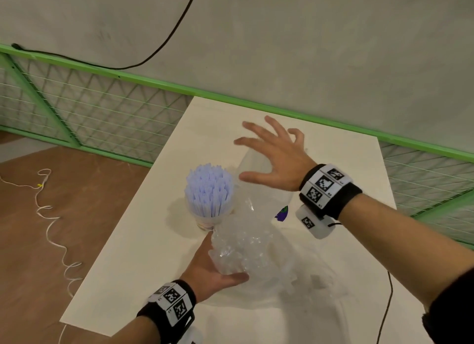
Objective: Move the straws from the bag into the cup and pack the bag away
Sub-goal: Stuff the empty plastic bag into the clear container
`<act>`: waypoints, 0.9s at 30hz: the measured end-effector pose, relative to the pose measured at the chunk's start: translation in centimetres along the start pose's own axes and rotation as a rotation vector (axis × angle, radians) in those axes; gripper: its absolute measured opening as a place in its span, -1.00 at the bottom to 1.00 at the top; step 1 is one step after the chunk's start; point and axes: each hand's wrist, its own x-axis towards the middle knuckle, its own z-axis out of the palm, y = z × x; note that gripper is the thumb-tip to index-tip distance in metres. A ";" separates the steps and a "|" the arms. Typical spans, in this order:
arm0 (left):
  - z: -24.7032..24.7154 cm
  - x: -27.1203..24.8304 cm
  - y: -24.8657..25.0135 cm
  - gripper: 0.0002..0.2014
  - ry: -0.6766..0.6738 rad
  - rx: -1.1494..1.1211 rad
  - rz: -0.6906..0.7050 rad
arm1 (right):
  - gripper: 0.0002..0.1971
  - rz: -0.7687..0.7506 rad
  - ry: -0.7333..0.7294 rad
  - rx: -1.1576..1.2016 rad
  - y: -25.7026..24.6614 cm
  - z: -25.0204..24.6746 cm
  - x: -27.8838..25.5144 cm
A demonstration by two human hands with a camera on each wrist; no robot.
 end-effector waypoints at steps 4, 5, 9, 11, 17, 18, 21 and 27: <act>0.0 0.0 0.1 -0.19 -0.004 -0.017 -0.010 | -0.68 -0.038 0.043 0.020 -0.9 1.6 1.1; -0.1 -0.1 0.1 -0.19 -0.007 -0.013 -0.008 | -0.78 -0.045 0.070 0.051 -0.9 1.8 1.2; -0.1 -0.2 0.3 -0.18 0.008 -0.001 -0.007 | -0.88 0.035 0.163 0.045 0.7 1.3 1.1; -0.1 -0.2 0.4 -0.17 -0.003 0.004 0.000 | -0.89 0.165 0.159 0.049 2.6 0.5 0.6; -0.1 -0.2 0.3 -0.17 -0.014 0.002 0.002 | -0.59 0.274 0.085 0.163 4.8 1.0 -0.6; -0.1 -0.2 0.3 -0.17 -0.016 0.007 -0.001 | -0.51 0.270 0.049 0.113 4.6 1.3 -0.6; -0.2 -0.2 0.2 -0.18 -0.015 -0.002 -0.012 | -0.36 0.259 0.000 -0.024 4.3 1.9 0.1; -0.2 -0.2 -0.2 -0.15 -0.002 0.015 -0.015 | -0.37 0.131 -0.067 -0.086 5.2 2.5 2.3</act>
